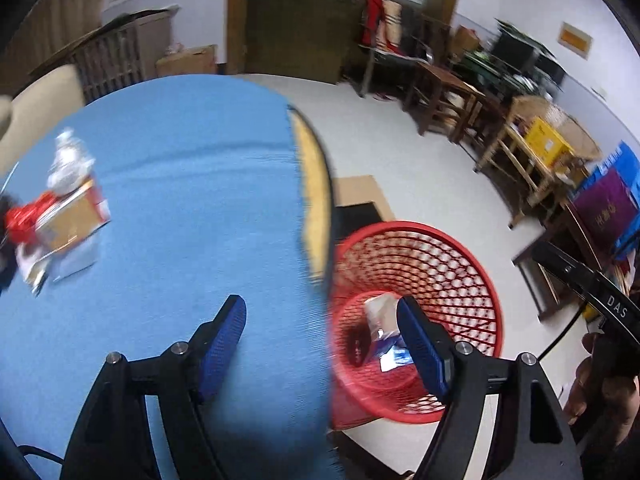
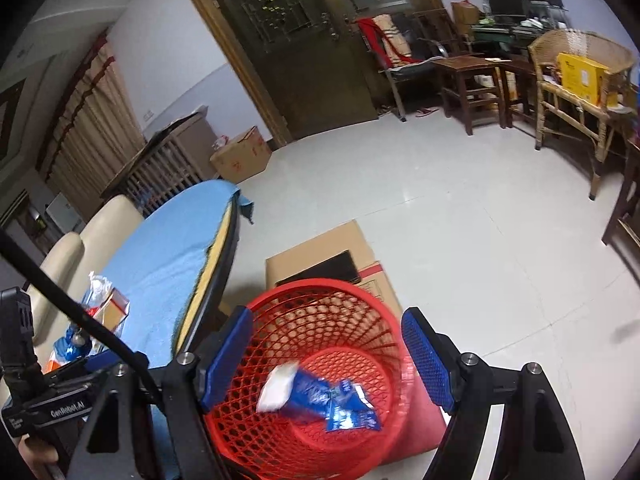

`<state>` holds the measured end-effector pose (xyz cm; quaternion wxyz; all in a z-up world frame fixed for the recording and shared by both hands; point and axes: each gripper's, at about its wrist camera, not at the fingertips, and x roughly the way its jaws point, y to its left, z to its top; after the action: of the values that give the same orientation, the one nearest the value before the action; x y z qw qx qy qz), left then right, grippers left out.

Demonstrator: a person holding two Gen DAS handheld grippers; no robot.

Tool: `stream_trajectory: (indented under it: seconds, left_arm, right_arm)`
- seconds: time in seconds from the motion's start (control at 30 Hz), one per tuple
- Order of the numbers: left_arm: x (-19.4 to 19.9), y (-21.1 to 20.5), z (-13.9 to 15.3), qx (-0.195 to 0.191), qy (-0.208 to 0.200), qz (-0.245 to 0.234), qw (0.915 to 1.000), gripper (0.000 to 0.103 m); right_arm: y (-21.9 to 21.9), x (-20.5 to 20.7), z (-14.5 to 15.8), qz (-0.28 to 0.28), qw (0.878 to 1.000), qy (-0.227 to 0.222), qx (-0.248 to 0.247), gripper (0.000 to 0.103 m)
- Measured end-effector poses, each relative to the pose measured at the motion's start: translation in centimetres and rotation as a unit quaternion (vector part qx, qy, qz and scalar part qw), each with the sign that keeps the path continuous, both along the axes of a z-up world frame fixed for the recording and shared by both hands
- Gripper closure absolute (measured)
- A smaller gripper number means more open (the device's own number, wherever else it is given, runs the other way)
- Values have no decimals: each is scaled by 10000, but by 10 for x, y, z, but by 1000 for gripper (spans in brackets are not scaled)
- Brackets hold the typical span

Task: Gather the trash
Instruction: 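Grasp the clear plastic tray with right tool while left grasps the white box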

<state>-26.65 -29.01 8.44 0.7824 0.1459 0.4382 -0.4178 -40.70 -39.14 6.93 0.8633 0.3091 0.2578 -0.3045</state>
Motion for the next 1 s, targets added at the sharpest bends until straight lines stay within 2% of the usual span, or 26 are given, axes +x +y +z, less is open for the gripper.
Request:
stream_trajectory:
  seconds: [0.17, 0.33, 0.53, 0.73, 0.87, 1.0]
  left_arm:
    - [23, 46, -3, -60, -6, 544, 9985, 25]
    - [44, 93, -10, -119, -9, 1081, 9941, 25]
    - [68, 154, -15, -101, -123, 1835, 9829, 25]
    - [87, 214, -20, -93, -264, 2548, 9666, 25]
    - [97, 251, -22, -154, -256, 2908, 9563, 25]
    - [106, 280, -27, -215, -173, 3201, 9470, 25]
  right_arm:
    - [22, 32, 0, 431, 9990, 107, -43, 23]
    - [60, 78, 4, 1114, 9933, 267, -173, 23]
    - [109, 136, 5, 1856, 9815, 401, -252, 23]
    - [169, 208, 12, 2566, 9643, 462, -452, 22]
    - [207, 252, 17, 2711, 9589, 403, -737, 16]
    - [233, 297, 12, 2691, 9593, 439, -733, 1]
